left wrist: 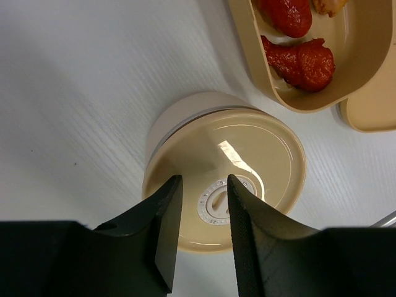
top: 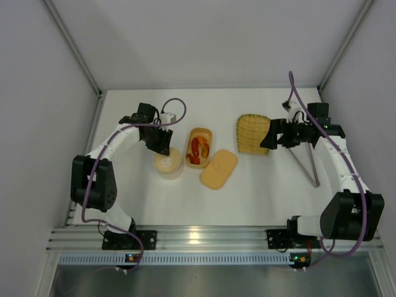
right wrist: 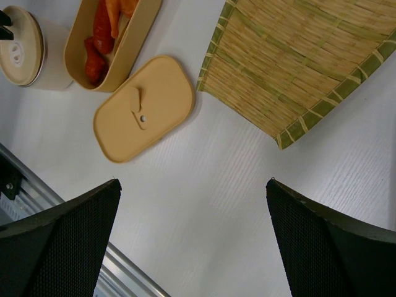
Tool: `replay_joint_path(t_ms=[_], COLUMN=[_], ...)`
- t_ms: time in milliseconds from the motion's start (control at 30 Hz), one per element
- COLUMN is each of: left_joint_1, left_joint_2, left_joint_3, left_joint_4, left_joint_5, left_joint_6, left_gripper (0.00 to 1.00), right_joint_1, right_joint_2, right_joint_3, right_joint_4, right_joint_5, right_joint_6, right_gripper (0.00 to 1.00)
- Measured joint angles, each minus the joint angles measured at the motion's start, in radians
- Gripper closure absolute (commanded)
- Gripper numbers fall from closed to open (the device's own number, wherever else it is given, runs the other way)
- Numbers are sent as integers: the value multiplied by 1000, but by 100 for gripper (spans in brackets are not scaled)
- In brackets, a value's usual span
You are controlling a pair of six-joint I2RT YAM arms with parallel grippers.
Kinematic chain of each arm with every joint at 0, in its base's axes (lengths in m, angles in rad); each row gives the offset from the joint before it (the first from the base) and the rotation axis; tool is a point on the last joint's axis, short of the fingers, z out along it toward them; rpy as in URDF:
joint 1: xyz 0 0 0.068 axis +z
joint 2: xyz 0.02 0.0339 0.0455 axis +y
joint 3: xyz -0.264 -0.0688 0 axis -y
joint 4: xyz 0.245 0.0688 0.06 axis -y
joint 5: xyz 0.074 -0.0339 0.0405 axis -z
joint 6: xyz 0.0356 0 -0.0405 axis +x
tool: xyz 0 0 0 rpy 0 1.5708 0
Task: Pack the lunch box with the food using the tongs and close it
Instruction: Close the box lid on the packing box.
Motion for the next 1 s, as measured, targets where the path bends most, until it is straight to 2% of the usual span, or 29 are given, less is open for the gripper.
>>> replay_joint_path(t_ms=[267,500,833,1000], left_joint_1=[-5,-59,-89,-94], left_joint_2=[5,3,-27,-35], left_joint_3=[-2,-24,-72,-89], left_joint_4=[3,26,68,95], left_joint_5=[8,-45,-67,-70], left_joint_6=[5,39,68,77], left_gripper=[59,54,41,43], right_joint_1=[1,2,2,2], right_joint_2=[0,0,0,0], right_joint_3=[-4,-4,-4,-4], right_joint_4=[2,2,2,2], right_joint_5=[-4,-4,-3,-3], right_joint_6=[0,0,0,0], right_gripper=[1,1,1,1])
